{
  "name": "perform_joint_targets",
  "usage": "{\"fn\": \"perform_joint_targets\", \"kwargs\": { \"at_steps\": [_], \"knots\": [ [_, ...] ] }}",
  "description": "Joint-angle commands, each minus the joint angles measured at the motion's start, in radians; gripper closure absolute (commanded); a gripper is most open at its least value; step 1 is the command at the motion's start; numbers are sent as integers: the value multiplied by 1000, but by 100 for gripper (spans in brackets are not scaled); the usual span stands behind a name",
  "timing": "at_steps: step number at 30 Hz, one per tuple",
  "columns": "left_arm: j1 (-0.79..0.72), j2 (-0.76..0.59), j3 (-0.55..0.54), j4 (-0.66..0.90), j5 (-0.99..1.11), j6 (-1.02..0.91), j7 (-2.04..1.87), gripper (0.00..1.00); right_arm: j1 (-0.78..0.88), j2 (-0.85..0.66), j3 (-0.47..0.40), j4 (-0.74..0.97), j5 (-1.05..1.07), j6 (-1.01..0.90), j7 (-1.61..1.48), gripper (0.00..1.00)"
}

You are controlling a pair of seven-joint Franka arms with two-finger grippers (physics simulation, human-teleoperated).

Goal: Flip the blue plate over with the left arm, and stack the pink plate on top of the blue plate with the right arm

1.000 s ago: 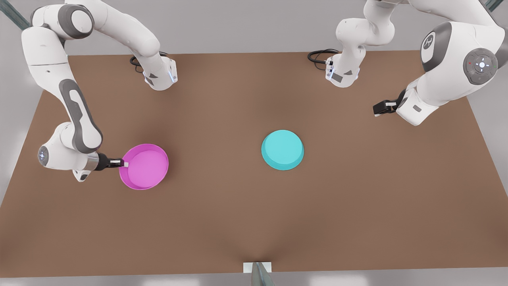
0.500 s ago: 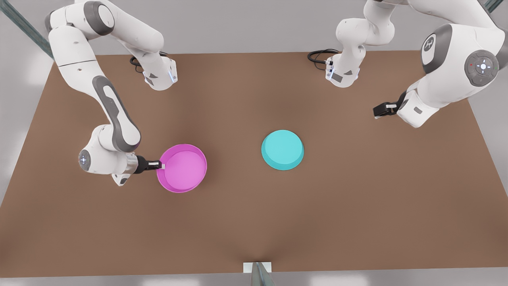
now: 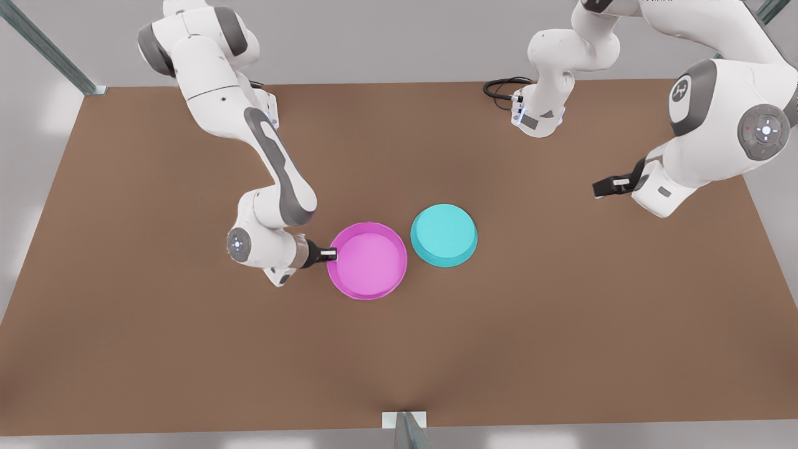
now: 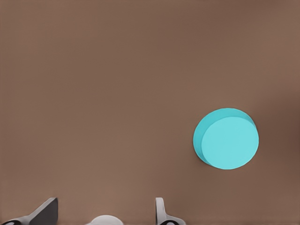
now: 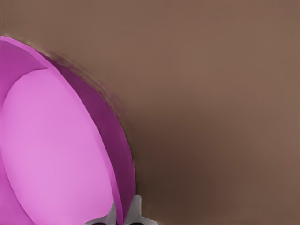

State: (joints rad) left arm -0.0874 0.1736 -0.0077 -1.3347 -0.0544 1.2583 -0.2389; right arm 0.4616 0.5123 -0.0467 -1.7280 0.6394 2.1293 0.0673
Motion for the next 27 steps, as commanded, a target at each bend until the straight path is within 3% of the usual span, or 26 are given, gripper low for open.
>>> {"fn": "perform_joint_targets", "kwargs": {
  "at_steps": [1, 8, 12, 19, 27],
  "knots": [
    [2, 0, -2, 0, -1, 0, 0, 0, 9, 2, -4, 2, -1, -2, 6, 79],
    [-3, 4, 0, 0, -5, 7, 10, 0, 270, 0, -130, 38, 75, 1, 126, 79],
    [-3, 27, -2, 2, -1, 46, 9, 0, 336, 23, -131, 84, 75, -2, 218, 79],
    [2, 35, 2, 3, 5, 95, 9, 0, 439, 198, -137, 288, 83, 29, 365, 79],
    [3, 37, 2, 3, 4, 95, 6, 0, 466, 258, -139, 321, 109, 61, 364, 79]
  ]
}}
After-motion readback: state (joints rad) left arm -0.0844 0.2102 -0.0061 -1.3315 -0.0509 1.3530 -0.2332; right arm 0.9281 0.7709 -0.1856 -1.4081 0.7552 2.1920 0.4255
